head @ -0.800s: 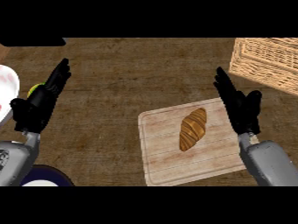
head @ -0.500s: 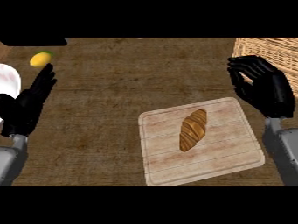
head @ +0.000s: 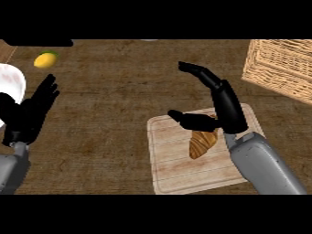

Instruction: Pick the croissant from the cutting board and place it in the basket

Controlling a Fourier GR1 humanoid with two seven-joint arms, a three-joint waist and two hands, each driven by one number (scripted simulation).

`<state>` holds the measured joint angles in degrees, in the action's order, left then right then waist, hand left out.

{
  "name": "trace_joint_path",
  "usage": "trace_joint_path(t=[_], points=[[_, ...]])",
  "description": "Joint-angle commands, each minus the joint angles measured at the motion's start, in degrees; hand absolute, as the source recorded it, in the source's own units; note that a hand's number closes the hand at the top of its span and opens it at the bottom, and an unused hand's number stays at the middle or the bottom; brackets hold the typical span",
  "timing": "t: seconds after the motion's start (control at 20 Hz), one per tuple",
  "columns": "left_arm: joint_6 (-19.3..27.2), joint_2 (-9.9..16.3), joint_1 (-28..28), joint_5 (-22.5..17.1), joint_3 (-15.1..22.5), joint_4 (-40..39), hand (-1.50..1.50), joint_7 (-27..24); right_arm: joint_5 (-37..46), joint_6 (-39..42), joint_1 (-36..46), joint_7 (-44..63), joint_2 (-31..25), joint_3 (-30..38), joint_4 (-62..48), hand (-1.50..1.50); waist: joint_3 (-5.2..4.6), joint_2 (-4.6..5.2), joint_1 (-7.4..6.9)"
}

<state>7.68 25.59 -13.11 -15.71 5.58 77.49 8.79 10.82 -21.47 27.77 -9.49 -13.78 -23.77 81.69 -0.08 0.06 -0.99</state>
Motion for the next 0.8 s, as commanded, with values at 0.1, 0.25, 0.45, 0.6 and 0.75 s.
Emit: trace_joint_path(t=[0.1,0.25,0.45,0.6,0.75], points=[[-1.1,1.0,1.2,-0.2,-2.1,-0.6,0.0,0.1,13.3,-5.5,7.0,25.2,6.8,-5.6,4.1,-1.5,-0.04,-0.41,1.23],[-0.7,0.4,1.7,-0.4,-1.8,0.2,0.0,0.8,12.7,4.3,14.8,40.6,2.6,-2.8,4.9,-1.5,-0.14,-0.79,1.6],[-1.0,0.8,2.0,-0.6,-2.0,-0.6,0.0,1.2,18.2,14.1,21.1,54.2,-4.0,-4.2,1.6,-1.5,-0.39,-1.38,2.45],[-0.3,0.3,2.4,-0.4,-1.9,0.2,0.0,1.2,19.5,22.8,25.5,63.2,-9.8,-2.8,0.5,-1.5,-0.33,-1.5,2.68],[-0.9,1.0,2.0,-0.6,-2.7,0.2,0.0,1.4,14.3,32.8,31.1,72.6,-11.6,1.3,4.8,-1.5,-0.11,-1.08,2.48]])
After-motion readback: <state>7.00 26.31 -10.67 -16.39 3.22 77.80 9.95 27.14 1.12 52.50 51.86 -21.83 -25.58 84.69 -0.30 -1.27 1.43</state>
